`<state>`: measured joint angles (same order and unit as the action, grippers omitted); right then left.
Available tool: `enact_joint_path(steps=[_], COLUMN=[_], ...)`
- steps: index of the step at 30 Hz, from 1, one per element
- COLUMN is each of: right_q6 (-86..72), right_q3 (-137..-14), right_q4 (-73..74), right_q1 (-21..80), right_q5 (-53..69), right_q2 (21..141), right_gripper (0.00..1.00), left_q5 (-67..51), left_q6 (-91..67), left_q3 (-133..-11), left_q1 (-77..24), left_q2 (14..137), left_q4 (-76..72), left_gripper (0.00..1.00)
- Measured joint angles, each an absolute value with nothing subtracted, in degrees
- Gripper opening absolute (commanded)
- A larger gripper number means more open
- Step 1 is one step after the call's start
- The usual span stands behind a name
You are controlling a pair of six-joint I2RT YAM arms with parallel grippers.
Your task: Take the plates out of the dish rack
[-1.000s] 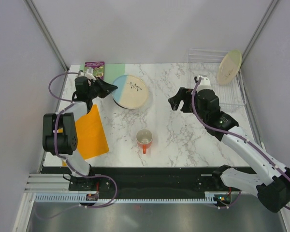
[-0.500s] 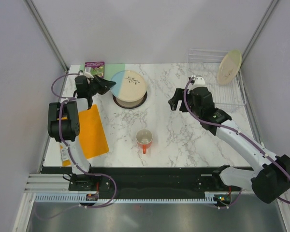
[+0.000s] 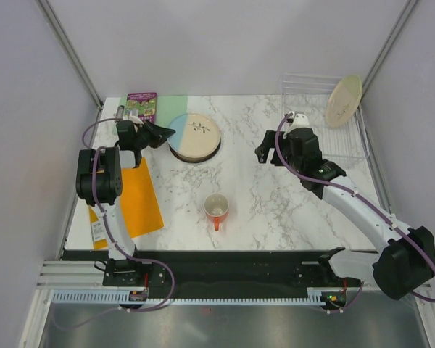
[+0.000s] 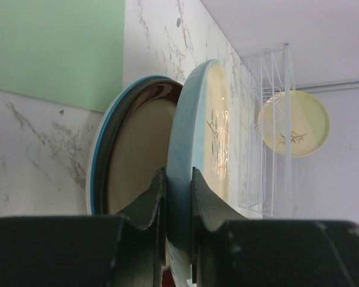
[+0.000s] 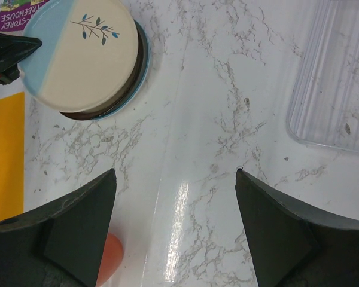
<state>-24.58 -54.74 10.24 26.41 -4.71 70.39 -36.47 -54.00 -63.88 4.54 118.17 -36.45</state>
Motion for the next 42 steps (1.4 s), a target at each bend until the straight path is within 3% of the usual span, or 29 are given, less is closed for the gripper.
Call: enact_joint_path(steps=[8,11,12,19,30,42], right_q6=[-24.58,-24.58,-24.58,-24.58,-24.58,-24.53], right_q3=[-54.5,-53.95,-53.8,-53.25,-52.95,-52.95], right_q4=[9.76,9.76,9.76,9.8,9.63,9.52], right_q1=[25.96,25.74,25.69,25.21,24.91,24.77], right_q5=[-4.27,-4.01,-3.86,-3.27,-2.66,-2.52], right_q2=[70.37,70.37,70.35,70.24,70.24,70.24], right_gripper=[0.87,0.87,0.87,0.88,0.87,0.87], left_q5=[-35.68,-34.7,-34.5,-34.72,-32.14,-10.94], left_q6=[-54.59,-54.81,-54.85,-55.9,-51.13,-33.28], left_q3=[-60.1,-59.02,-58.87,-58.78,-61.78,-70.26], left_q1=[4.69,4.91,4.97,4.91,3.6,-4.56], left_q2=[118.52,118.52,118.56,118.93,118.21,112.75], left_q4=[-38.68,-39.9,-40.05,-42.28,-34.41,-8.38], left_gripper=[0.06,0.22,0.33,0.51,0.58,0.6])
